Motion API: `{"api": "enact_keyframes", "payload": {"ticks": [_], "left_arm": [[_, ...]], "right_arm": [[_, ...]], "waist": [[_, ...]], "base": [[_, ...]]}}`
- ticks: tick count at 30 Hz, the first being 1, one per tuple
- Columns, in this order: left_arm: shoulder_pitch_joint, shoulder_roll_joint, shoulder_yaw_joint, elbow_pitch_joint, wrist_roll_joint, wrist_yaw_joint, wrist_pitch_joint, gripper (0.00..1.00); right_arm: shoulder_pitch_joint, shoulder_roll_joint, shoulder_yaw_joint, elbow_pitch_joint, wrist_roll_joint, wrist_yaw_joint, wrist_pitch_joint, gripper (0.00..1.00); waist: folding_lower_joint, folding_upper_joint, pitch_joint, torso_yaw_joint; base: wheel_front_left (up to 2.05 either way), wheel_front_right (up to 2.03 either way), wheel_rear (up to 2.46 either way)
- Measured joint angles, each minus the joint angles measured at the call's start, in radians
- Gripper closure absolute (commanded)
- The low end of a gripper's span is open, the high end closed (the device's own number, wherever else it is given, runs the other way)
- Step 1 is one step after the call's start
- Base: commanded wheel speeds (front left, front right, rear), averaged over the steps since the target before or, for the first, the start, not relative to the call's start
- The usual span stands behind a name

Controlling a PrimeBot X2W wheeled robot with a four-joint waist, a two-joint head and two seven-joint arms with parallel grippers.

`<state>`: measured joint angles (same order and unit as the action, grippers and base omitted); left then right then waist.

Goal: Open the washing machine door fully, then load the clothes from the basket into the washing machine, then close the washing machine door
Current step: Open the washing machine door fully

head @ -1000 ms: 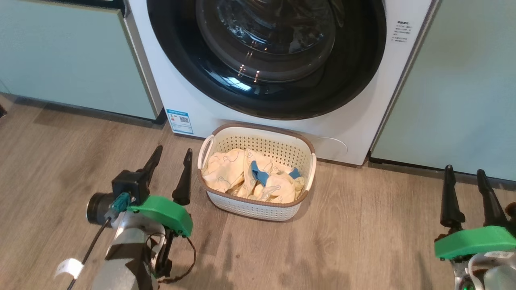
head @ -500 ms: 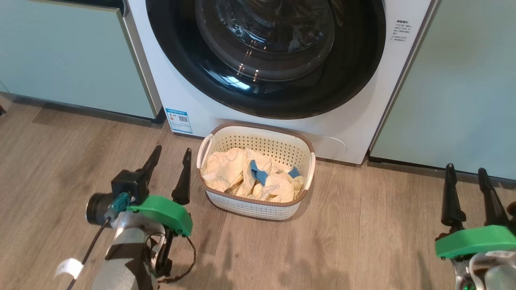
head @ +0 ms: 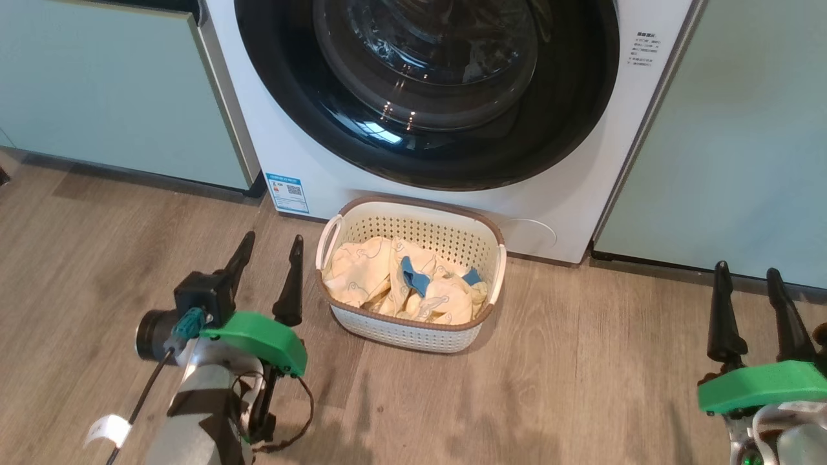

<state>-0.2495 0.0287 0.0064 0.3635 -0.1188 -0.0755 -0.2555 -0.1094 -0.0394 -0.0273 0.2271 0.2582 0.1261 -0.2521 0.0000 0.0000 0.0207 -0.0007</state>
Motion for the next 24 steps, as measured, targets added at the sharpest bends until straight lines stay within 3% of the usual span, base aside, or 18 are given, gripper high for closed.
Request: {"api": "enact_keyframes", "payload": {"ticks": [9, 13, 14, 15, 16, 17, 24], "left_arm": [[0.0, 0.0, 0.0, 0.002, -0.014, 0.0, 0.0, 0.0], [0.0, 0.0, -0.001, 0.0, -0.015, 0.001, 0.0, 0.0], [0.0, 0.0, -0.002, 0.0, -0.015, 0.001, 0.0, 0.0], [0.0, 0.0, -0.002, 0.0, -0.019, 0.001, 0.0, 0.0], [0.0, 0.0, -0.003, 0.0, -0.024, 0.001, 0.0, 0.0], [0.0, 0.0, -0.004, -0.001, -0.025, 0.001, 0.0, 0.0], [-0.008, 0.0, -0.011, -0.001, -0.025, 0.005, 0.0, 0.0]], "right_arm": [[-0.001, 0.0, -0.002, 0.002, -0.003, 0.0, 0.0, 0.0], [-0.004, 0.0, -0.002, 0.011, 0.005, 0.0, 0.0, 0.52], [-0.007, 0.0, -0.002, 0.015, 0.014, 0.0, 0.0, 0.52], [-0.014, 0.0, -0.001, 0.02, 0.024, 0.0, 0.0, 0.6], [-0.026, 0.0, -0.001, 0.024, 0.037, 0.0, 0.0, 0.74], [-0.039, 0.0, -0.002, 0.026, 0.057, 0.0, 0.0, 1.0], [-0.144, 0.0, -0.016, 0.086, 0.311, 0.0, 0.0, 1.0]], "waist": [[0.0, 0.0, 0.005, 0.006], [0.0, 0.0, 0.015, 0.009], [0.0, 0.0, 0.02, 0.01], [0.0, 0.0, 0.024, 0.011], [0.0, 0.0, 0.029, 0.013], [0.0, 0.0, 0.034, 0.014], [0.0, 0.0, 0.072, 0.025]], "base": [[0.0, 0.0, 0.0], [0.0, 0.0, 0.0], [0.0, 0.0, 0.0], [0.0, 0.0, 0.0], [0.0, 0.0, 0.0], [0.0, 0.0, 0.0], [0.0, 0.0, 0.0]]}}
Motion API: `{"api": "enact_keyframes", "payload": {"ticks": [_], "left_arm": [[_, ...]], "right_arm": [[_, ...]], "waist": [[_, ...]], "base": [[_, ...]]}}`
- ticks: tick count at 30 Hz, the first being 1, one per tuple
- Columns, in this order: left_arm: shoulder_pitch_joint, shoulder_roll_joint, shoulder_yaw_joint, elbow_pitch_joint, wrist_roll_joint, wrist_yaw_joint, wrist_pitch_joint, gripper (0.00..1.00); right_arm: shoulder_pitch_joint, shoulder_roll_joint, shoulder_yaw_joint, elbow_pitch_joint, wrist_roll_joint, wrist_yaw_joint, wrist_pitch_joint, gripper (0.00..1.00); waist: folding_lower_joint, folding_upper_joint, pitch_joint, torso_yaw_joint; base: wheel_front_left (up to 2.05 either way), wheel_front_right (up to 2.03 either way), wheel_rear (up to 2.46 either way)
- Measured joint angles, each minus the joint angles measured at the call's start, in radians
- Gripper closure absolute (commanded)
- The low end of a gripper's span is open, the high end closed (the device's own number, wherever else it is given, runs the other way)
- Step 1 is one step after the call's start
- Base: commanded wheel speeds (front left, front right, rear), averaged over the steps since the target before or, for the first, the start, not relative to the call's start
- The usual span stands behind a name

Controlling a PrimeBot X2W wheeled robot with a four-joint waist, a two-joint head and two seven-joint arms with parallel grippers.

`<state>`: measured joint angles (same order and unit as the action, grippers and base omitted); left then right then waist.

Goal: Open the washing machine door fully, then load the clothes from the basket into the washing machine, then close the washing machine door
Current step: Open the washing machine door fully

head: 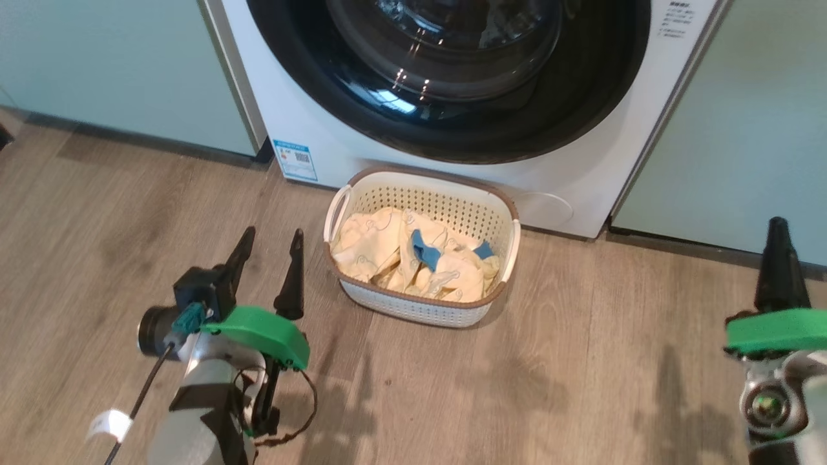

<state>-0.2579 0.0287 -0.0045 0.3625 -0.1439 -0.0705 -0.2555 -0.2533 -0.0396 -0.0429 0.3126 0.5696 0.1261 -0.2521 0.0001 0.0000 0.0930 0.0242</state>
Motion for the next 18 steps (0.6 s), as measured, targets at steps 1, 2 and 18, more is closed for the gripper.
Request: {"api": "enact_keyframes", "payload": {"ticks": [1, 2, 18], "left_arm": [[-0.005, 0.0, -0.001, 0.0, 0.0, 0.0, 0.0, 0.0], [-0.011, 0.0, -0.002, 0.002, 0.0, 0.0, 0.0, 0.0], [-0.069, 0.0, -0.05, 0.006, -0.027, 0.003, 0.0, 0.0]], "right_arm": [[-0.012, 0.0, -0.001, 0.015, 0.056, 0.0, 0.0, 1.0], [-0.026, 0.0, -0.004, 0.032, 0.114, 0.0, 0.0, 1.0], [-0.279, -0.143, 0.004, 0.186, 0.942, 0.0, 0.182, 1.0]], "waist": [[0.0, 0.0, 0.005, 0.003], [0.0, 0.0, 0.01, 0.005], [0.0001, 0.0, 0.111, 0.063]], "base": [[0.0, 0.0, 0.0], [0.0, 0.0, 0.0], [0.0, 0.0, 0.0]]}}
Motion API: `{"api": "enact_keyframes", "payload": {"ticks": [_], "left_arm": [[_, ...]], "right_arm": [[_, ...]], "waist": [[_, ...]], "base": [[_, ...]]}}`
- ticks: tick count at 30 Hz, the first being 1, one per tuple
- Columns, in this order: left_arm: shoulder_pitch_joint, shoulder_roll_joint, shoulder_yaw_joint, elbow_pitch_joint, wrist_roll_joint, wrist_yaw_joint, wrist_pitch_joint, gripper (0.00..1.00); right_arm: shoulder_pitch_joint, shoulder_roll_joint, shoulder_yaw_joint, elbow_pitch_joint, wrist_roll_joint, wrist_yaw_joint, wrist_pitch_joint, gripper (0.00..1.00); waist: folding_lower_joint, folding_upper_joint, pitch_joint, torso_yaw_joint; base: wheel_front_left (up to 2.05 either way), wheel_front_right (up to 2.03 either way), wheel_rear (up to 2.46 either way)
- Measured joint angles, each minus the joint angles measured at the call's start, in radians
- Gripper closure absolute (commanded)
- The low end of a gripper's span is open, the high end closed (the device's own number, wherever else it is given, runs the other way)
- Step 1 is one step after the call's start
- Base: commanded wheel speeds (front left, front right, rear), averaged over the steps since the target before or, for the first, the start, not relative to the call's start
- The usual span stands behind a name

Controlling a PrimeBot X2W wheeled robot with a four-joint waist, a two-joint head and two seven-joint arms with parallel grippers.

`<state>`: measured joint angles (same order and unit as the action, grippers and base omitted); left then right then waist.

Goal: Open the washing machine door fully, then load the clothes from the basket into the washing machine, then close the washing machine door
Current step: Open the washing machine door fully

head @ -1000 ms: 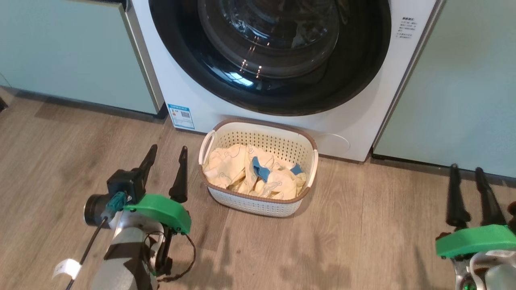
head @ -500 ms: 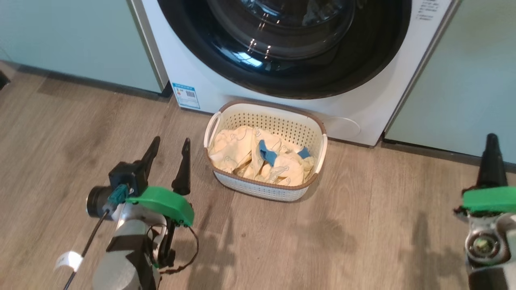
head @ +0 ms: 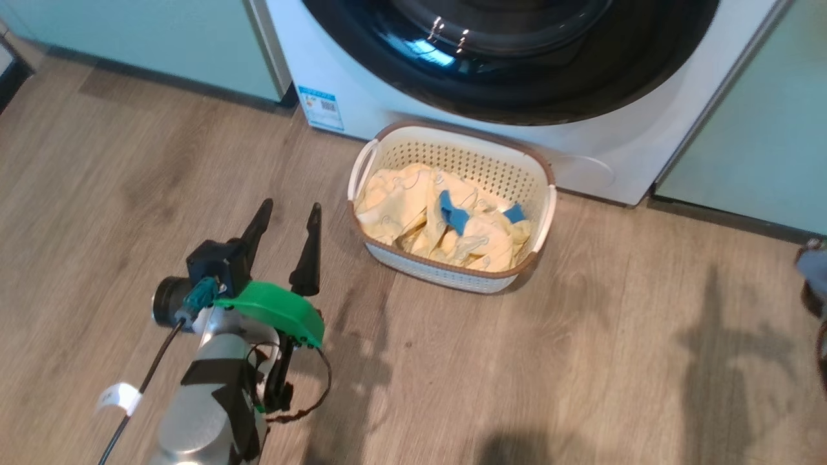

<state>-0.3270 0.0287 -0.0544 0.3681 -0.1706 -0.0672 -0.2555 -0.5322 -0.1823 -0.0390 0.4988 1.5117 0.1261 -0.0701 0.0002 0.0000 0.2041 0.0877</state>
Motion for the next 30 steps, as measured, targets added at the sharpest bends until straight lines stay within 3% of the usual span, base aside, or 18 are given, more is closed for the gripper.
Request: {"api": "enact_keyframes", "payload": {"ticks": [10, 30], "left_arm": [[-0.01, 0.0, -0.023, -0.002, -0.025, 0.009, 0.0, 0.0], [-0.081, -0.001, -0.055, -0.027, -0.055, 0.024, 0.0, 0.0]], "right_arm": [[-0.171, -0.063, -0.025, 0.102, 0.109, 0.0, 0.181, 1.0], [-0.521, -0.147, -0.021, 0.301, 0.143, 0.0, 0.433, 1.0]], "waist": [[-0.0002, 0.0, 0.061, 0.043], [-0.0001, 0.0, 0.193, 0.094]], "base": [[0.0, 0.0, 0.0], [0.0, 0.0, 0.0]]}}
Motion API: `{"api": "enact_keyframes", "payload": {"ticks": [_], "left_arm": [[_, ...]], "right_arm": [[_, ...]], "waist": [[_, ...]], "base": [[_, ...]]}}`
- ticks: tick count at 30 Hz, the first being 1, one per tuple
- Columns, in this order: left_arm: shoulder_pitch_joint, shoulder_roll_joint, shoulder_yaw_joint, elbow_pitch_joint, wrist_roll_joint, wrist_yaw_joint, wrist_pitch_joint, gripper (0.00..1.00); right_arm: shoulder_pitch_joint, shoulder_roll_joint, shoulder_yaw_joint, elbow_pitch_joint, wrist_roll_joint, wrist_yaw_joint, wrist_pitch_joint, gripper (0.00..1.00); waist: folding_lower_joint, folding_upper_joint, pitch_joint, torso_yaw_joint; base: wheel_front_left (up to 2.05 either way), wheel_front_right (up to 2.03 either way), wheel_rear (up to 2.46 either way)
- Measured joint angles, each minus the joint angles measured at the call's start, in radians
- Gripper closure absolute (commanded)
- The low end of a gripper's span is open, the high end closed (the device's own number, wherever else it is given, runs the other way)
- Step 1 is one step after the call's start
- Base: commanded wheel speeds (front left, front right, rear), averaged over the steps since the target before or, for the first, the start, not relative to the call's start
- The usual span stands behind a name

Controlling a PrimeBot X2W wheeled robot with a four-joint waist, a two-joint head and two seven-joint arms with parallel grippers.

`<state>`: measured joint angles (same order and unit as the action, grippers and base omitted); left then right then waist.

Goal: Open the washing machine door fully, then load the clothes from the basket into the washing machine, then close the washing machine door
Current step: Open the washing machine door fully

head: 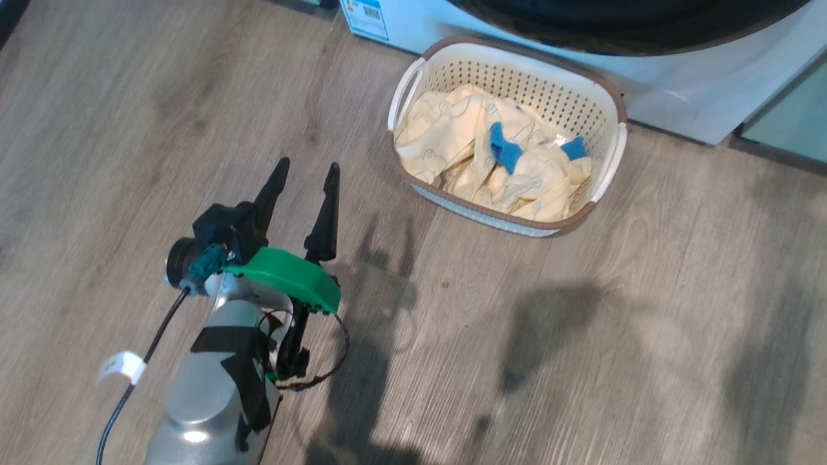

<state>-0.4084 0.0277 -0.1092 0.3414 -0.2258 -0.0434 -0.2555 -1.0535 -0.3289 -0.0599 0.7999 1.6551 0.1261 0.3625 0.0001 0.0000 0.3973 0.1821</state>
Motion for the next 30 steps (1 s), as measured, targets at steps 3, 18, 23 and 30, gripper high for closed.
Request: {"api": "enact_keyframes", "payload": {"ticks": [3, 18, 23, 30], "left_arm": [[-0.01, 0.0, -0.004, -0.001, -0.005, 0.002, 0.0, 0.0], [-0.048, -0.002, -0.026, -0.008, -0.024, 0.005, 0.0, 0.0], [-0.048, -0.002, -0.037, -0.011, -0.031, 0.015, 0.0, 0.0], [-0.049, -0.002, -0.048, -0.013, -0.034, 0.021, 0.0, 0.0]], "right_arm": [[-0.048, -0.009, 0.008, 0.018, -0.013, 0.0, 0.014, 1.0], [-0.227, -0.045, 0.065, 0.111, -0.082, 0.0, 0.053, 1.0], [-0.254, -0.049, 0.098, 0.133, -0.114, 0.0, 0.06, 1.0], [-0.299, -0.053, 0.13, 0.156, -0.141, 0.0, 0.074, 1.0]], "waist": [[0.0, 0.0, 0.019, 0.007], [0.0, 0.0, 0.093, 0.045], [0.0, 0.0, 0.108, 0.056], [-0.0001, 0.0, 0.123, 0.066]], "base": [[0.0, 0.0, 0.0], [0.0, 0.0, 0.0], [0.0, 0.0, 0.0], [0.0, 0.0, 0.0]]}}
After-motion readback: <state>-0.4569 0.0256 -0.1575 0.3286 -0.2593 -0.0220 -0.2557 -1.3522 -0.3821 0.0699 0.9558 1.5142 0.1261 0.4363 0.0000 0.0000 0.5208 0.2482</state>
